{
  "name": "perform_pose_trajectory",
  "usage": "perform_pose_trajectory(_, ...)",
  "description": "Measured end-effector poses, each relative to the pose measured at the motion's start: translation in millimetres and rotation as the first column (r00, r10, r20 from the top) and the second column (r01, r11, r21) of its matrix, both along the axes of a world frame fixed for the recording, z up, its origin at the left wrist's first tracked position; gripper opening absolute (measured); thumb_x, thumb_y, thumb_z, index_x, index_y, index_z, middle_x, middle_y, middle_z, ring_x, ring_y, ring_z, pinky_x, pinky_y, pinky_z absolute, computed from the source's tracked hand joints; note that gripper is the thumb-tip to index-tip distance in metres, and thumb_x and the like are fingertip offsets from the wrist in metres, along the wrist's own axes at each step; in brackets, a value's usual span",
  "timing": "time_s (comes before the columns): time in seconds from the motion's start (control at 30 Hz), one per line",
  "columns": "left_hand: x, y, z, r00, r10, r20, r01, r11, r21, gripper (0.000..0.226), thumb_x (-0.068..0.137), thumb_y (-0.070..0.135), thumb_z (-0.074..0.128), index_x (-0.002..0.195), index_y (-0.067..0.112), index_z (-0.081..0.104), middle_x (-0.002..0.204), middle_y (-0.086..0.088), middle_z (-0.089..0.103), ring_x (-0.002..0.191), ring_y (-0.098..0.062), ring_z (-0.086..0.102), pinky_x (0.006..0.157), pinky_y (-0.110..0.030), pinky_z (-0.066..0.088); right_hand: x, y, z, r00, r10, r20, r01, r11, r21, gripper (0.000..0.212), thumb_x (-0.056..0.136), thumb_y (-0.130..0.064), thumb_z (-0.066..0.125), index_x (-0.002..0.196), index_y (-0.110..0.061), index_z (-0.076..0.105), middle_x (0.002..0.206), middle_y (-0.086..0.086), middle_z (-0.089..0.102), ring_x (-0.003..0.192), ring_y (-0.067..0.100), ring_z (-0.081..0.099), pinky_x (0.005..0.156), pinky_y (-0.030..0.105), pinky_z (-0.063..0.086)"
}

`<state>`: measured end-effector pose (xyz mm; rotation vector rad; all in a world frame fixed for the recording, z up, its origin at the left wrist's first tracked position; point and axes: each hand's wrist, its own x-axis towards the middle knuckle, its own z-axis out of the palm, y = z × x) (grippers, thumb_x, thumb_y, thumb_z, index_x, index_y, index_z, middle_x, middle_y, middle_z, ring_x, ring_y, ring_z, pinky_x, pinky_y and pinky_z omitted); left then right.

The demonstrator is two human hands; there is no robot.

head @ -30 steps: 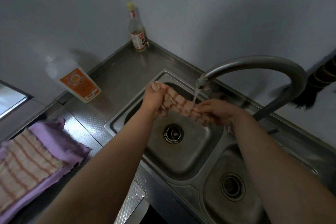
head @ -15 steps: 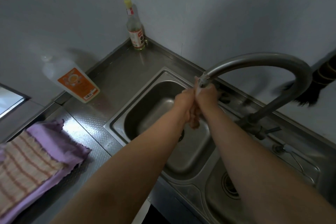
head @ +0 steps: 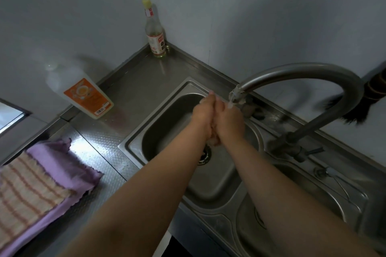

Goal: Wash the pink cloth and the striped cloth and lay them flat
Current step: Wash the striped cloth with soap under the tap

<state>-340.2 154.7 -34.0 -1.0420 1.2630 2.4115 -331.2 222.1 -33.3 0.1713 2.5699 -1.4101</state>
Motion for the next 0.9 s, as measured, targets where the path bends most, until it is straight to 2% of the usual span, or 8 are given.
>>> perform_pose_trajectory(0.13,13.1,-1.2,-3.3,0.943,-0.334,-0.004,0.333,0.942,-0.048,0.043,0.090,0.042,0.060,0.111,0.004,0.059,0.090,-0.008,0.068,0.078,-0.020,0.068,0.072,-0.033,0.058,-30.4,27.8,5.1,0.999,0.030,0.015,-0.030,0.999,-0.022,0.038,0.095,-0.035,0.052,0.080,-0.003,0.067,0.084,0.016,0.070,0.083,0.036,0.066,0.067,0.037,0.053)
perform_pose_trajectory(0.23,21.5,-23.8,-7.0,0.837,-0.547,0.010,0.546,0.834,-0.079,0.053,0.085,0.032,0.069,0.124,-0.001,0.056,0.112,-0.017,0.068,0.099,-0.027,0.068,0.093,-0.038,0.053,-40.8,42.4,10.7,0.962,-0.067,0.264,0.104,0.986,-0.128,0.034,0.100,-0.037,0.041,0.107,-0.010,0.061,0.094,0.010,0.062,0.087,0.025,0.061,0.048,0.022,0.043)
perform_pose_trajectory(0.3,23.2,-39.5,-8.6,0.791,-0.612,0.009,0.610,0.787,-0.090,0.055,0.083,0.032,0.072,0.127,0.003,0.056,0.120,-0.016,0.066,0.111,-0.029,0.064,0.102,-0.042,0.047,-41.4,53.7,8.2,0.879,0.087,0.469,0.068,0.950,-0.304,0.033,0.096,-0.043,0.047,0.097,-0.012,0.059,0.088,0.007,0.062,0.077,0.018,0.064,0.054,0.020,0.046)
perform_pose_trajectory(0.43,21.1,-52.1,-7.9,0.875,-0.482,-0.046,0.480,0.876,-0.048,0.054,0.086,0.030,0.067,0.131,0.003,0.054,0.122,-0.021,0.064,0.113,-0.035,0.062,0.097,-0.047,0.049,-34.7,71.9,-15.9,0.700,0.477,0.531,-0.085,0.794,-0.602,0.048,0.079,-0.034,0.068,0.116,-0.003,0.063,0.113,0.017,0.068,0.103,0.027,0.067,0.082,0.039,0.055)
perform_pose_trajectory(0.57,21.6,-51.6,-12.4,0.948,-0.315,-0.050,0.316,0.949,0.003,0.043,0.091,0.023,0.062,0.128,0.002,0.056,0.120,-0.021,0.065,0.108,-0.032,0.065,0.089,-0.042,0.054,-26.4,66.6,-35.5,0.834,0.299,0.465,0.117,0.727,-0.677,0.045,0.082,-0.045,0.067,0.120,-0.019,0.066,0.125,0.010,0.064,0.121,0.030,0.054,0.101,0.050,0.039)
perform_pose_trajectory(0.67,23.9,-35.6,-12.7,0.975,-0.220,0.004,0.220,0.975,-0.040,0.032,0.094,0.020,0.059,0.121,0.002,0.059,0.116,-0.020,0.067,0.104,-0.031,0.067,0.091,-0.045,0.053,-13.5,51.5,-32.6,0.917,0.086,0.389,0.222,0.700,-0.679,0.035,0.100,-0.037,0.040,0.116,-0.016,0.064,0.112,0.010,0.069,0.110,0.030,0.063,0.080,0.038,0.055)
perform_pose_trajectory(0.77,19.9,-17.0,-17.4,0.998,-0.038,0.048,0.042,0.995,-0.087,0.017,0.096,0.018,0.055,0.104,0.004,0.063,0.109,-0.017,0.068,0.098,-0.026,0.067,0.093,-0.040,0.053,6.1,28.5,-12.8,0.973,-0.047,0.225,0.164,0.827,-0.538,0.032,0.101,-0.037,0.039,0.097,-0.017,0.064,0.088,0.003,0.071,0.086,0.015,0.070,0.067,0.024,0.055)
perform_pose_trajectory(0.9,13.5,10.9,-3.9,0.994,0.032,0.103,-0.020,0.993,-0.116,0.021,0.097,0.027,0.051,0.081,0.015,0.055,0.069,-0.005,0.058,0.063,-0.018,0.058,0.058,-0.028,0.050,9.5,10.7,-1.3,0.998,0.000,0.060,0.013,0.975,-0.220,0.033,0.098,-0.036,0.046,0.075,-0.019,0.060,0.073,0.000,0.066,0.069,0.012,0.066,0.058,0.025,0.050)
